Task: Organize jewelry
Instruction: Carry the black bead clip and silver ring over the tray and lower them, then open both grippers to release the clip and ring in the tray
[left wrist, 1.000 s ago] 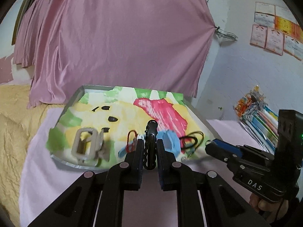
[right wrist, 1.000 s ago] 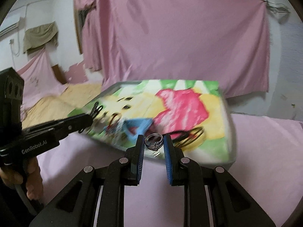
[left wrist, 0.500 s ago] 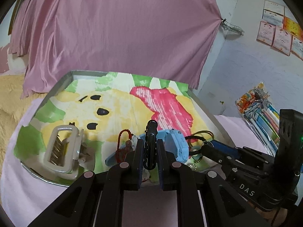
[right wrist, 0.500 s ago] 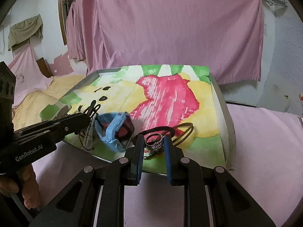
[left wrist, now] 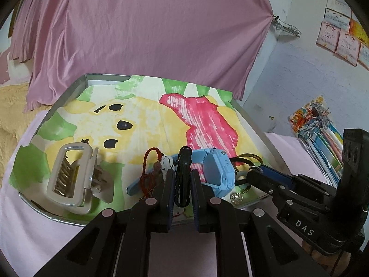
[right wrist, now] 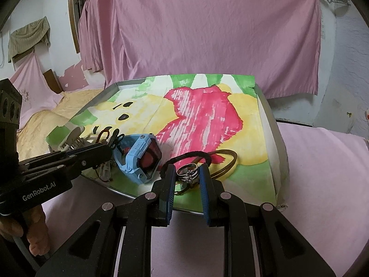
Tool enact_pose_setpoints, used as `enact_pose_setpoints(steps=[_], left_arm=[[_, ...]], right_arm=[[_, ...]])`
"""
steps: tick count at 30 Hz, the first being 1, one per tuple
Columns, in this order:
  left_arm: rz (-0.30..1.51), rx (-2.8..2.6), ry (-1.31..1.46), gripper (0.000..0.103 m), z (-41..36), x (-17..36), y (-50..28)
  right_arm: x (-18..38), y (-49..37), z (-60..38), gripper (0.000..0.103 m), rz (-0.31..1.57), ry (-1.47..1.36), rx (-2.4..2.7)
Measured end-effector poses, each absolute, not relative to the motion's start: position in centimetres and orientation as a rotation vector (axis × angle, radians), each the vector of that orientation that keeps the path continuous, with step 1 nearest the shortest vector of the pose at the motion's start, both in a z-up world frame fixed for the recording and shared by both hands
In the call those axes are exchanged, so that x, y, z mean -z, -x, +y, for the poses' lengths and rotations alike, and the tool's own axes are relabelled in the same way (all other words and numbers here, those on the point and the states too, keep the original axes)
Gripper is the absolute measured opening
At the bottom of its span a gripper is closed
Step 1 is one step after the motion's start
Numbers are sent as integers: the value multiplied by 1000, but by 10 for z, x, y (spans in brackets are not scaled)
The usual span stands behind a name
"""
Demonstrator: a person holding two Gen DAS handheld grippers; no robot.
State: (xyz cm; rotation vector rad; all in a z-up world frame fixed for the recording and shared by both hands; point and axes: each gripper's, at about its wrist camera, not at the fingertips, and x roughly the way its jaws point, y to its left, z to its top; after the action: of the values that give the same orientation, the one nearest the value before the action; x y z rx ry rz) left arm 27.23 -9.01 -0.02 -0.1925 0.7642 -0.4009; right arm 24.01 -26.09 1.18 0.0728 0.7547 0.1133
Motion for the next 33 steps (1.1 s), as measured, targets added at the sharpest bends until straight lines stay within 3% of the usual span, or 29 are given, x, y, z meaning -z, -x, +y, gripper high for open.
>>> enact_pose_setpoints(steps=[17,20,23,29,33], left_arm=[[723,375,146,13,-90,-13,-259],[710,376,149,13,-88,-17,-255],[696,375,147,14,-87,-20,-249],[662,368,166,36,-80,-27,-231],[624,351,174,44,-71,-33,-215]], right_arm=[[-16,-231,-261,30,721,-71,-102],[-21,-225,-264,42,705,-83,-97],[-27,-218,-267,44,679,-92,-91],[-39,-196,-269,49,613,-106,-79],[-46,-178,-272,51,558,-126,-77]])
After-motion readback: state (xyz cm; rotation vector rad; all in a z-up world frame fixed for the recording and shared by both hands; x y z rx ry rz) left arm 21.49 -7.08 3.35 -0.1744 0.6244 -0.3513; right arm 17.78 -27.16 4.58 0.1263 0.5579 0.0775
